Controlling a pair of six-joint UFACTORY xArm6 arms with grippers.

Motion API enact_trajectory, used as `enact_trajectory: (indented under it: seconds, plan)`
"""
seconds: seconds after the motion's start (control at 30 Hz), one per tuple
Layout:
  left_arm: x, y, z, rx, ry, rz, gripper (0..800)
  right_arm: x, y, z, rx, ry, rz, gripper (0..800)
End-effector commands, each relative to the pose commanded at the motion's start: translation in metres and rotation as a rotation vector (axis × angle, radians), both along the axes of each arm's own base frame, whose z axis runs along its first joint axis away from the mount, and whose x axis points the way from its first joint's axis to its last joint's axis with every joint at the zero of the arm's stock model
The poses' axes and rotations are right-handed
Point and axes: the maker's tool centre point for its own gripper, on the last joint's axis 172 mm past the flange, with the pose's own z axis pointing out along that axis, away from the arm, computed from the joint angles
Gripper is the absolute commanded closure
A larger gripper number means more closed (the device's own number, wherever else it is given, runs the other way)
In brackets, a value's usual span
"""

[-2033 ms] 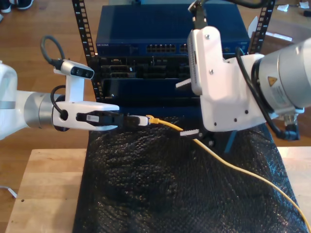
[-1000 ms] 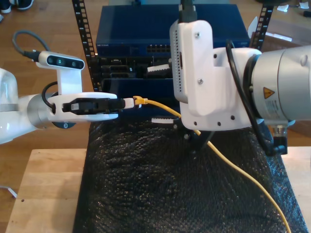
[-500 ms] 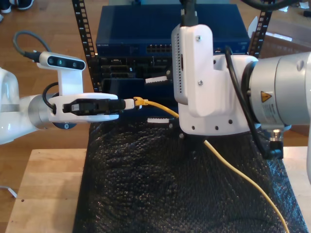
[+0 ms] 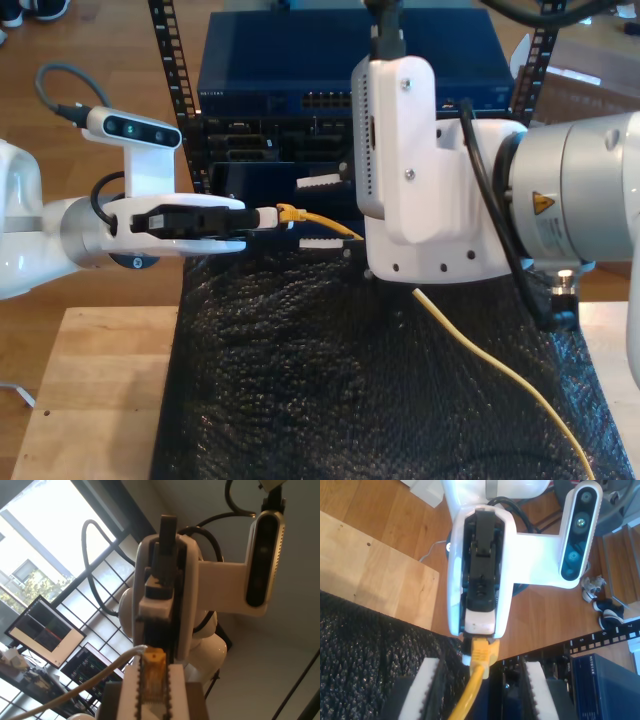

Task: Grab the cable and plug it in

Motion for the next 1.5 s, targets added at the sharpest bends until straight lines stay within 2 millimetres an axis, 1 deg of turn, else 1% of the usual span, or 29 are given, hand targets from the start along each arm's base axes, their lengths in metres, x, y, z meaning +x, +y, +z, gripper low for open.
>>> enact_trajectory:
  seconds: [0.13,0.43,0.63,0.87,0.97,1.17,1.27,1.3,1.33,1.37,1.4,1.43,1.5]
  plan:
    - [-0.003,-0.005,0.000,-0.001,0.001,-0.018,766,0.000,0.001,-0.002,-0.003,0.004,0.003,422]
    - [-0.004,-0.005,0.001,-0.004,0.000,-0.019,764,-0.001,0.002,-0.003,0.003,0.012,0.003,427]
    - [-0.005,-0.004,0.002,-0.010,0.001,-0.022,764,-0.001,0.003,-0.002,0.017,0.022,-0.001,523]
    - [-0.005,-0.005,0.002,-0.010,0.000,-0.024,764,-0.002,0.004,-0.001,0.038,0.037,-0.006,597]
    - [-0.005,-0.005,0.002,-0.010,0.001,-0.024,764,-0.002,0.004,-0.001,0.041,0.038,-0.007,651]
    - [-0.005,-0.004,0.003,-0.011,-0.002,-0.025,764,-0.002,0.003,-0.002,0.040,0.039,-0.007,658]
    - [-0.008,-0.003,0.005,-0.023,-0.001,-0.036,763,-0.003,0.003,-0.002,0.040,0.039,-0.007,730]
    - [-0.008,-0.002,0.006,-0.025,-0.001,-0.039,752,-0.003,0.003,-0.001,0.041,0.039,-0.008,735]
    - [-0.009,-0.002,0.007,-0.027,0.003,-0.045,685,-0.003,0.003,-0.002,0.040,0.041,-0.008,742]
    - [-0.011,-0.001,0.008,-0.032,0.008,-0.052,593,-0.003,0.003,-0.002,0.041,0.040,-0.009,753]
    - [-0.012,0.000,0.008,-0.036,0.017,-0.061,539,-0.003,0.003,-0.002,0.041,0.040,-0.009,758]
    - [-0.011,0.001,0.008,-0.042,0.027,-0.065,522,-0.002,0.003,-0.001,0.042,0.039,-0.010,770]
    - [-0.012,0.002,0.008,-0.045,0.030,-0.067,421,-0.002,0.003,-0.001,0.042,0.039,-0.010,780]
